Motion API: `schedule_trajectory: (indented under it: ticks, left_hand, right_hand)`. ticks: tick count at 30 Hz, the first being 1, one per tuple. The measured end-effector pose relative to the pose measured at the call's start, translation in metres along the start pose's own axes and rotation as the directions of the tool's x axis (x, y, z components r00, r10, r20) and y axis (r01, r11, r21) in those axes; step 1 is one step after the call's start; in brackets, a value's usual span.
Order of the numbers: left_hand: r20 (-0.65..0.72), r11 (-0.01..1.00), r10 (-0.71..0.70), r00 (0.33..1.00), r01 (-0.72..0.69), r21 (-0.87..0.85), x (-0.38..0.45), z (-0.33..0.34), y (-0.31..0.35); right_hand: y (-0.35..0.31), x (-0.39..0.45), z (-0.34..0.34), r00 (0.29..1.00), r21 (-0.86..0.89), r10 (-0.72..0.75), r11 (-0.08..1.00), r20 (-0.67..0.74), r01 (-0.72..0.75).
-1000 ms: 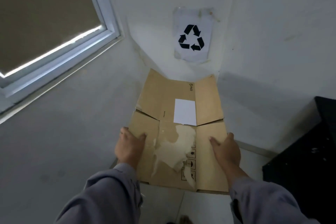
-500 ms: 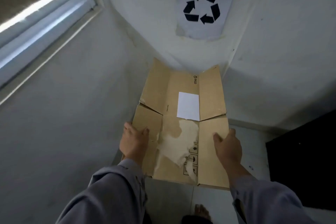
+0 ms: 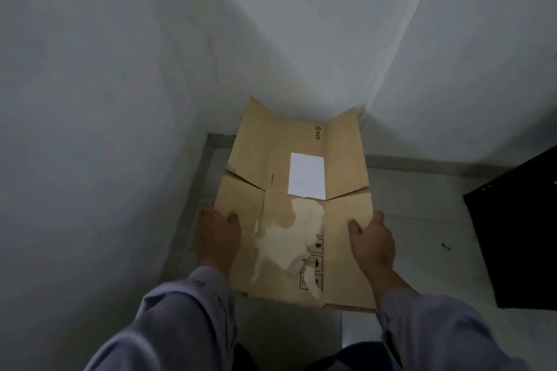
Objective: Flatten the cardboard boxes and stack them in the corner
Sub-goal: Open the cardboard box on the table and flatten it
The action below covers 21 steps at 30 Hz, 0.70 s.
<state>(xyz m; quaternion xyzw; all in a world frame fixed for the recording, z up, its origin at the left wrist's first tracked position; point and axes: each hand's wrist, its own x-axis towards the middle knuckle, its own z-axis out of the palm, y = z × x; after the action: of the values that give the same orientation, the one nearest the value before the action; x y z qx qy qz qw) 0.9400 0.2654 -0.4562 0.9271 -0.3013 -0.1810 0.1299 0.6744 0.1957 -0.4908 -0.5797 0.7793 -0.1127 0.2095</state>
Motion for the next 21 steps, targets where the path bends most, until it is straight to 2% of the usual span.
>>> schedule_trajectory:
  ticks: [6, 13, 16, 18, 21]
  left_hand:
    - [0.015, 0.990, -0.053, 0.998, 0.055, -0.133, 0.044, 0.133, -0.044]
    - [0.036, 0.986, -0.029, 0.999, 0.035, -0.162, 0.101, 0.255, -0.074]
    - [0.155, 0.987, -0.007, 0.988, 0.032, -0.156, 0.123, 0.287, -0.076]
    - [0.247, 0.994, -0.016, 0.969, 0.042, -0.102, 0.134, 0.303, -0.075]
    - [0.270, 0.996, -0.085, 0.959, 0.092, -0.013, 0.144, 0.320, -0.077]
  right_hand:
    - [0.048, 0.041, 0.122, 1.000, 0.000, -0.024, 1.000, 0.006, 0.024]
    - [0.084, 0.096, 0.227, 0.999, 0.039, -0.027, 0.999, 0.017, 0.026]
    - [0.091, 0.116, 0.255, 0.985, 0.059, 0.063, 0.996, 0.161, -0.073]
    - [0.099, 0.122, 0.270, 0.943, 0.026, 0.134, 0.988, 0.306, -0.149]
    - [0.111, 0.129, 0.284, 0.896, -0.031, 0.178, 0.983, 0.406, -0.181]
